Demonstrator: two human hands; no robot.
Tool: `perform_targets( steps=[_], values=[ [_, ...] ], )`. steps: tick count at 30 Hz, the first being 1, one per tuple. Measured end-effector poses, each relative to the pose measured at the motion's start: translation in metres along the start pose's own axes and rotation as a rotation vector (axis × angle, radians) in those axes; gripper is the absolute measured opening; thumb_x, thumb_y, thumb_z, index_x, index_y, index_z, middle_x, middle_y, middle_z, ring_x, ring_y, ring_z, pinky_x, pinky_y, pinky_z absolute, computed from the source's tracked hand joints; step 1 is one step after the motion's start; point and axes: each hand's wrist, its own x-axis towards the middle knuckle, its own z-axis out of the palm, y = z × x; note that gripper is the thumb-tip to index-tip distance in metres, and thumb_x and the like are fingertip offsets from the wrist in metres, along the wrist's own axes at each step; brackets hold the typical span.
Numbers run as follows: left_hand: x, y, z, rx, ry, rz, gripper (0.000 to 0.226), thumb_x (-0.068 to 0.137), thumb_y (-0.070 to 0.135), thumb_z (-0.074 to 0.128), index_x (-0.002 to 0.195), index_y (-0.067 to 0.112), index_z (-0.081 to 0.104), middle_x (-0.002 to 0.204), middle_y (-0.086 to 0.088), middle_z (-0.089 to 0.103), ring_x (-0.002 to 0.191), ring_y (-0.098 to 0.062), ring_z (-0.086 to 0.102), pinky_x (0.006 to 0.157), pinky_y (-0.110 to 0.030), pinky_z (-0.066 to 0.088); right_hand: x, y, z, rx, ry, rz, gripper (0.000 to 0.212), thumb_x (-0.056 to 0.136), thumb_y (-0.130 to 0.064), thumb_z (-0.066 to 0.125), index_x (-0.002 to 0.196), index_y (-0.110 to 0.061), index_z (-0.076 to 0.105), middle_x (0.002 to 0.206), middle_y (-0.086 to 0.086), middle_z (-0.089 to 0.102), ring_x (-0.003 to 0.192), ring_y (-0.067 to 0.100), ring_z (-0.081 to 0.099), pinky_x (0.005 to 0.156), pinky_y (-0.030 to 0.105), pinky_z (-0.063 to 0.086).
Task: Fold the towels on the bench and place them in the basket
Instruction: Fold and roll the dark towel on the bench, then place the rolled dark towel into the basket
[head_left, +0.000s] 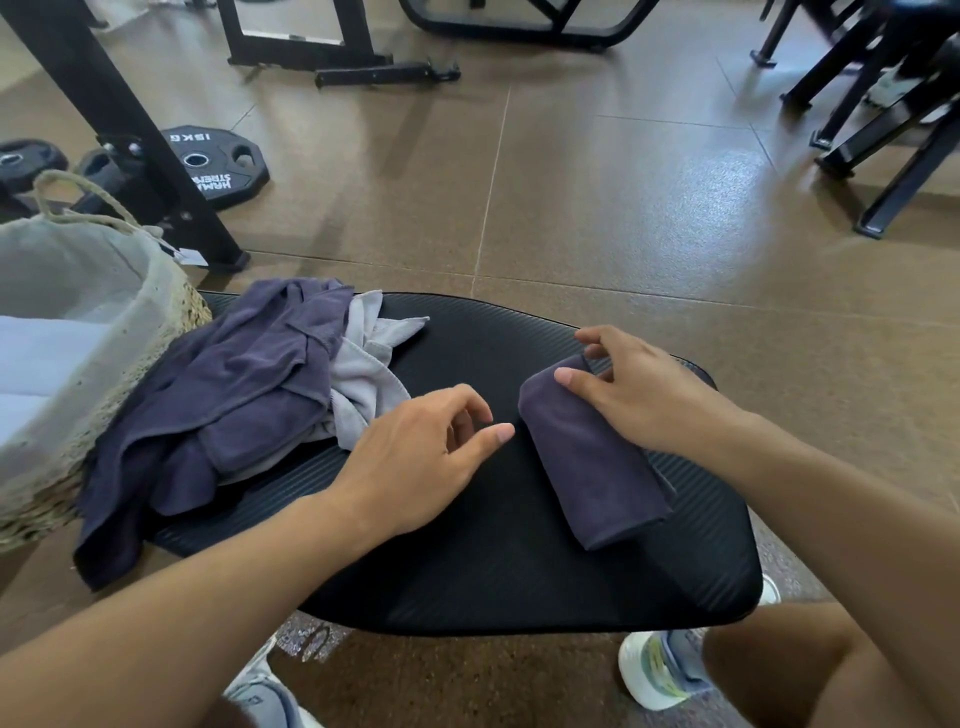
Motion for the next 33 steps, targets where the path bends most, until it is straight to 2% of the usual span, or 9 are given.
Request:
perform_targets(
  steps=[4, 9, 11, 14, 17, 20, 27, 30, 33],
  values=[
    [0.003, 0.000, 0.005, -0.070, -0.037, -0.068, 0.031, 0.091, 0.056, 0.061, 0.114, 0.035, 0.061, 0.091, 0.019, 0.066, 0.080, 0.001, 0.061, 0.075, -0.023, 0.050, -0.008, -0.001, -0.003, -0.145, -0.134, 0.024, 0.059, 0.094, -0.052, 0.061, 0.144, -0.022, 0.049, 0.134, -0.002, 0.063, 0.122, 0.019, 0.059, 0.104, 0.030, 0.043],
    [0.010, 0.001, 0.008, -0.272, -0.140, -0.201, 0.059, 0.074, 0.078, 0.062, 0.120, 0.040, 0.060, 0.101, 0.020, 0.071, 0.093, 0.003, 0.065, 0.091, -0.030, 0.053, -0.017, -0.010, -0.002, 0.138, -0.167, -0.154, 0.045, 0.081, -0.028, 0.083, 0.120, -0.039, 0.064, 0.105, -0.014, 0.070, 0.087, 0.006, 0.068, 0.089, 0.035, 0.057],
    [0.011, 0.003, 0.005, -0.297, -0.187, -0.187, 0.062, 0.067, 0.084, 0.059, 0.113, 0.043, 0.063, 0.097, 0.018, 0.073, 0.092, 0.005, 0.066, 0.087, -0.026, 0.053, -0.023, -0.015, 0.000, 0.192, -0.198, -0.250, 0.048, 0.082, -0.022, 0.084, 0.123, -0.037, 0.063, 0.105, -0.013, 0.071, 0.091, 0.010, 0.069, 0.087, 0.032, 0.057],
    [0.010, 0.010, 0.001, -0.373, -0.202, -0.145, 0.045, 0.078, 0.072, 0.063, 0.093, 0.030, 0.073, 0.085, 0.009, 0.074, 0.076, 0.004, 0.064, 0.074, -0.025, 0.050, -0.026, -0.017, 0.002, 0.235, -0.182, -0.298, 0.053, 0.084, -0.019, 0.082, 0.131, -0.035, 0.061, 0.110, -0.016, 0.071, 0.096, 0.004, 0.067, 0.087, 0.025, 0.056],
    [0.011, 0.010, -0.002, -0.399, -0.149, -0.147, 0.040, 0.089, 0.059, 0.066, 0.088, 0.020, 0.073, 0.085, -0.002, 0.073, 0.072, -0.011, 0.063, 0.070, -0.030, 0.048, -0.027, -0.018, 0.004, 0.245, -0.124, -0.276, 0.058, 0.088, -0.025, 0.077, 0.141, -0.038, 0.056, 0.124, -0.021, 0.068, 0.107, -0.004, 0.064, 0.095, 0.025, 0.055],
    [0.012, 0.008, -0.005, -0.444, -0.101, -0.172, 0.038, 0.089, 0.053, 0.068, 0.086, 0.015, 0.073, 0.085, -0.006, 0.073, 0.068, -0.005, 0.060, 0.065, -0.023, 0.045, -0.030, -0.020, 0.008, 0.195, -0.110, -0.234, 0.052, 0.095, -0.039, 0.067, 0.145, -0.041, 0.052, 0.132, -0.021, 0.065, 0.116, -0.008, 0.060, 0.104, 0.025, 0.050],
    [0.007, 0.008, -0.009, -0.498, 0.017, -0.139, 0.027, 0.091, 0.047, 0.069, 0.084, 0.021, 0.073, 0.079, 0.000, 0.074, 0.070, -0.009, 0.065, 0.069, -0.033, 0.052, -0.029, -0.028, 0.022, 0.124, -0.125, -0.214, 0.047, 0.101, -0.047, 0.053, 0.148, -0.039, 0.049, 0.142, -0.021, 0.058, 0.133, -0.002, 0.050, 0.113, 0.029, 0.041],
    [0.000, 0.005, -0.016, -0.492, 0.018, -0.137, 0.022, 0.096, 0.045, 0.063, 0.092, 0.027, 0.075, 0.087, 0.007, 0.076, 0.086, -0.013, 0.071, 0.084, -0.043, 0.057, -0.031, -0.038, 0.025, 0.183, -0.067, -0.222, 0.042, 0.099, -0.040, 0.061, 0.141, -0.041, 0.056, 0.132, -0.025, 0.064, 0.123, -0.006, 0.057, 0.108, 0.029, 0.047],
    [-0.006, 0.004, -0.027, -0.464, 0.063, -0.139, 0.016, 0.097, 0.041, 0.064, 0.099, 0.030, 0.074, 0.091, 0.010, 0.076, 0.089, -0.009, 0.071, 0.086, -0.039, 0.056, -0.031, -0.050, 0.029, 0.220, -0.002, -0.271, 0.040, 0.097, -0.032, 0.067, 0.134, -0.044, 0.062, 0.121, -0.029, 0.068, 0.113, -0.011, 0.061, 0.103, 0.023, 0.050]
  ],
)
